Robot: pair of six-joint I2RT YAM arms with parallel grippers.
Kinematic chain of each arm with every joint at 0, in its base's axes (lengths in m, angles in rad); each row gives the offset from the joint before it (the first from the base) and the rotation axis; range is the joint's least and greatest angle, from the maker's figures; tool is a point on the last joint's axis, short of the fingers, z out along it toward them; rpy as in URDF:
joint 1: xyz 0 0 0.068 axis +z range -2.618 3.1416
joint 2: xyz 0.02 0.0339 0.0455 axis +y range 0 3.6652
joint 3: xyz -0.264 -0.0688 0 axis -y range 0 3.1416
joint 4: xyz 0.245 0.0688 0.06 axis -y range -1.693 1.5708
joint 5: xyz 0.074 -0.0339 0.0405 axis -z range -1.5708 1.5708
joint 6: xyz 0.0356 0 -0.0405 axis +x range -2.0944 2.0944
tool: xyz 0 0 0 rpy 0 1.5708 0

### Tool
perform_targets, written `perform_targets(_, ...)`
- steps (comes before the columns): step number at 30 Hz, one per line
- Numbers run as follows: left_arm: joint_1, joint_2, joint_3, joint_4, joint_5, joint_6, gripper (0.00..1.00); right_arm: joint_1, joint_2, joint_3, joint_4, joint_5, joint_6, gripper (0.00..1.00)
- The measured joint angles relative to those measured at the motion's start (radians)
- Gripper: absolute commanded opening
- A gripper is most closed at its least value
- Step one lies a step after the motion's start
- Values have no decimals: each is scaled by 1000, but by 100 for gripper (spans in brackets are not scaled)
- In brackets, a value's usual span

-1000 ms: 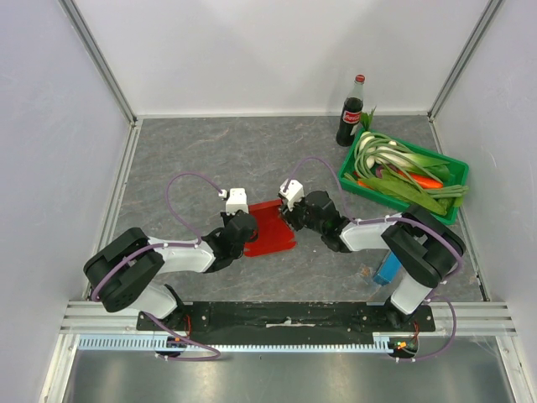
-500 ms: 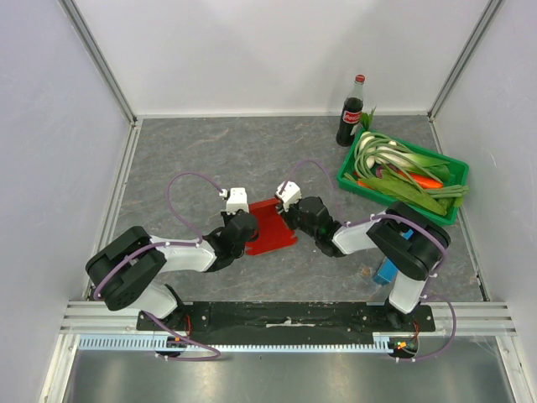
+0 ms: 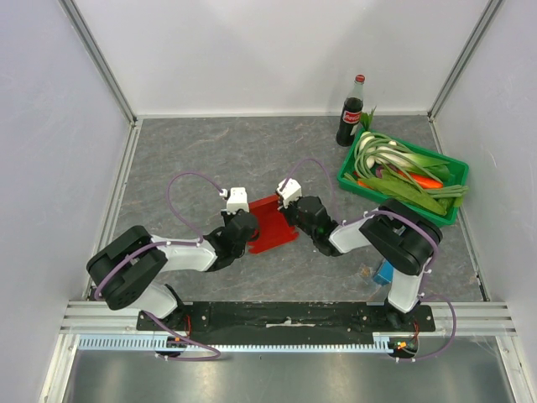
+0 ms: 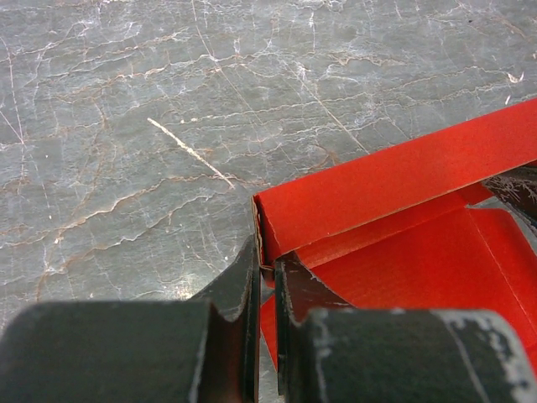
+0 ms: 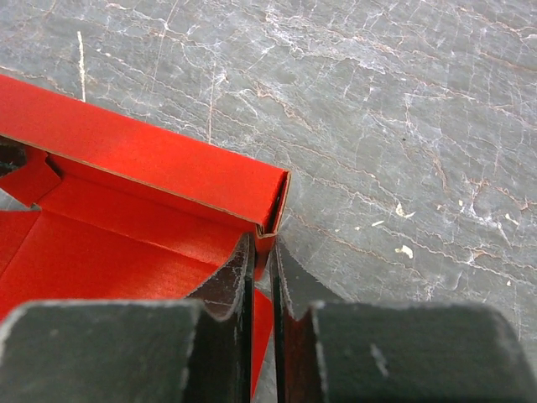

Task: Fold the paper box

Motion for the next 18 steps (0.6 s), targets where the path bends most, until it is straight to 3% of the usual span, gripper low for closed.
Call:
perform_targets(6,0,11,9,-3,-13,-12,2,41,15,0,24,117,48,0)
perform_targets(10,0,32,38,-32,-37,-45,2,115,33,27,-2,335,133,0)
perform_targets(18,2,51,63,-58,-55,-113,2,241,74,182,-269,770,402,0)
